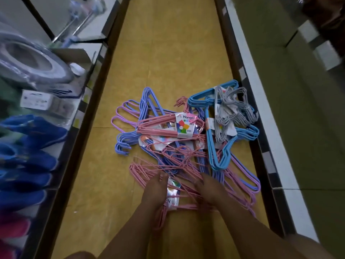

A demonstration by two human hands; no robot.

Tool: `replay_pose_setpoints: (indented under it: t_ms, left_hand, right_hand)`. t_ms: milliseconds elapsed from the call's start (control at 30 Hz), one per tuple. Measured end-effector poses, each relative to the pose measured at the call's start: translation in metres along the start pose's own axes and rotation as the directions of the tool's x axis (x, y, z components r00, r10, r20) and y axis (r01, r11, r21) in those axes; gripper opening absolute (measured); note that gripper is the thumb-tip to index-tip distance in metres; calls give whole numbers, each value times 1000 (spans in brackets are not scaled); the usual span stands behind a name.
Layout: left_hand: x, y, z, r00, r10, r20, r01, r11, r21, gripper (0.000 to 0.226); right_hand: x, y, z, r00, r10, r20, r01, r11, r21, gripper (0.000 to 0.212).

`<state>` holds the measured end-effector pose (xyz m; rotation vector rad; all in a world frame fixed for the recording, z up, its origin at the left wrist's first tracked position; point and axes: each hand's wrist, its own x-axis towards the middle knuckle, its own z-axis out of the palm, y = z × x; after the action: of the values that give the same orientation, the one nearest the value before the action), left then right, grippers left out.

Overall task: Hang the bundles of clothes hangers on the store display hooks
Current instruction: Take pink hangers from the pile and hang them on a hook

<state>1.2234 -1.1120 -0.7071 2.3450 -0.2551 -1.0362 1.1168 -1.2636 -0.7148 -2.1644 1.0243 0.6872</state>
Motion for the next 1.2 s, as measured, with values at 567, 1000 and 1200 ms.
replay_pose_setpoints:
  t_ms: [567, 1000, 1200]
  left_hand:
    - [99, -30, 78, 992, 35, 119, -29, 998, -52, 64]
    - [104, -42, 57, 982, 163, -92, -133, 954, 270, 51]
    - [96, -33, 37, 931, 244, -270, -107, 893, 438, 39]
  right_hand:
    - [106, 4, 74, 961, 51, -273, -93, 985, -144, 50]
    - [88, -3, 85, 898, -147, -416, 111, 988, -110, 19]
    - [64, -19, 70, 864, -307, -398, 249, 949, -192, 19]
